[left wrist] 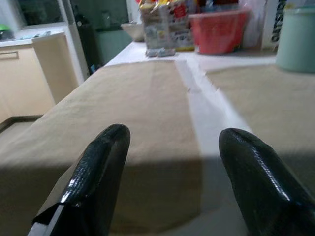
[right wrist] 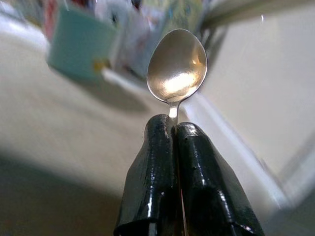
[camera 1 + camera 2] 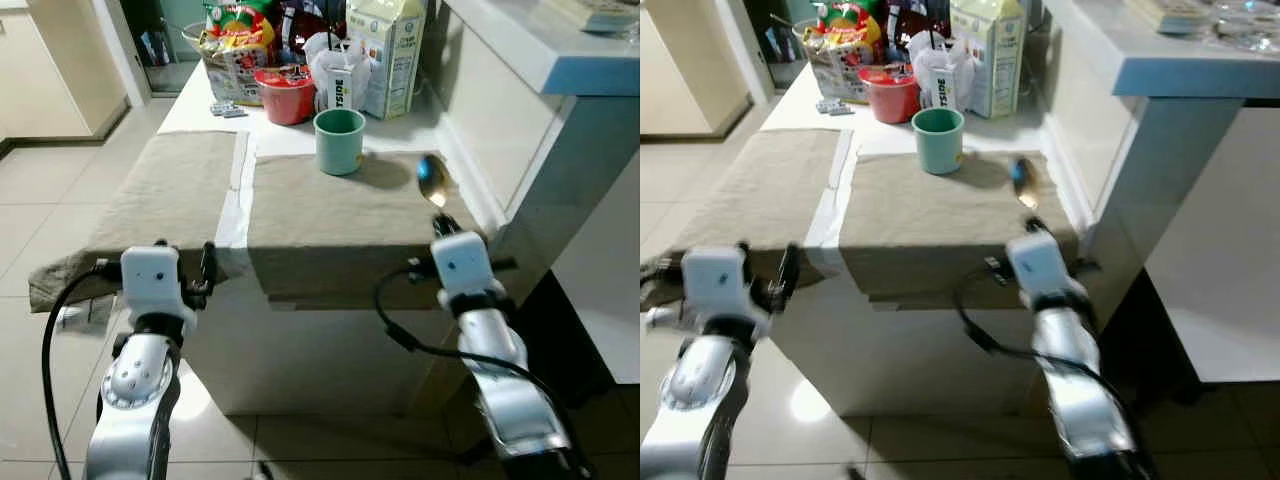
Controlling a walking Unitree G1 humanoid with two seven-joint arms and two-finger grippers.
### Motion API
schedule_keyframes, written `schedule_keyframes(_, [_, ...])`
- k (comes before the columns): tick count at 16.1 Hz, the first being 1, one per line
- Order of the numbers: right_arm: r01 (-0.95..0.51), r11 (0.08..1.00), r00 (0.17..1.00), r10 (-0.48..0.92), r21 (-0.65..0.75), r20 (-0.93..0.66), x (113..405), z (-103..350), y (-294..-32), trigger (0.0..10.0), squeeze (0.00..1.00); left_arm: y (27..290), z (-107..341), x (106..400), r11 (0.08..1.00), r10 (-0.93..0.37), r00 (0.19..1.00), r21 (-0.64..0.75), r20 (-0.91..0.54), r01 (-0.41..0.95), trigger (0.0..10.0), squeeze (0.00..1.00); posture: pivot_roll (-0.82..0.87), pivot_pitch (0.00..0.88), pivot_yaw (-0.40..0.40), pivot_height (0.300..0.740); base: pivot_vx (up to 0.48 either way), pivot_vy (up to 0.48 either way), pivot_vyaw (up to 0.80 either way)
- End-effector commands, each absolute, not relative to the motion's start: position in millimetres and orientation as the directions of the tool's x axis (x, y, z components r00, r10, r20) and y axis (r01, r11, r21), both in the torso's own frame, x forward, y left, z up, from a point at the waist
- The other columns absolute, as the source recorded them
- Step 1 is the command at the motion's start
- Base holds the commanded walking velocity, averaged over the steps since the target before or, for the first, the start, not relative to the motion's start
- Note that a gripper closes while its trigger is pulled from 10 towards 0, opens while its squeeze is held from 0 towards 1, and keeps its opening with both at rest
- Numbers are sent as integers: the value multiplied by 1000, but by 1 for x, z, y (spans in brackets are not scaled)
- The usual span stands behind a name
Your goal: Setting the table
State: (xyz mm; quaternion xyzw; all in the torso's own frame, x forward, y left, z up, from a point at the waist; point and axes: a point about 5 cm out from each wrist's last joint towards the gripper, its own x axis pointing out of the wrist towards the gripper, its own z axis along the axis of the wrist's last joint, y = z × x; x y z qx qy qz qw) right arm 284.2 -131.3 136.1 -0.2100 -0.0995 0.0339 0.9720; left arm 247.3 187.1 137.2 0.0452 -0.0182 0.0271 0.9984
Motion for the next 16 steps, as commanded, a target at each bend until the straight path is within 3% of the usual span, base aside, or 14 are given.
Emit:
schedule_keyframes(1, [-53,917,981,122,-395,152,286,134,-127,0,0,187,133,249,995,63,998,77,11,-63,10000,0,-70,11,44,740,0,0,0])
schedule_keyframes(5, [-109,952,990,129,-285,53,291,123,-131,0,0,183,134,246,998,70,998,12,-2,-70,10000,0,-74,39,38,740,0,0,0])
schedule_keyframes(8, [-158,979,987,162,-125,19,291,118,-133,0,0,182,138,243,996,74,997,-48,15,-73,10000,0,-76,52,39,740,0,0,0])
schedule_keyframes(16, [-172,978,984,176,-114,23,301,118,-133,0,0,179,143,247,997,61,998,-46,32,-59,10000,0,-74,49,51,740,-127,0,0])
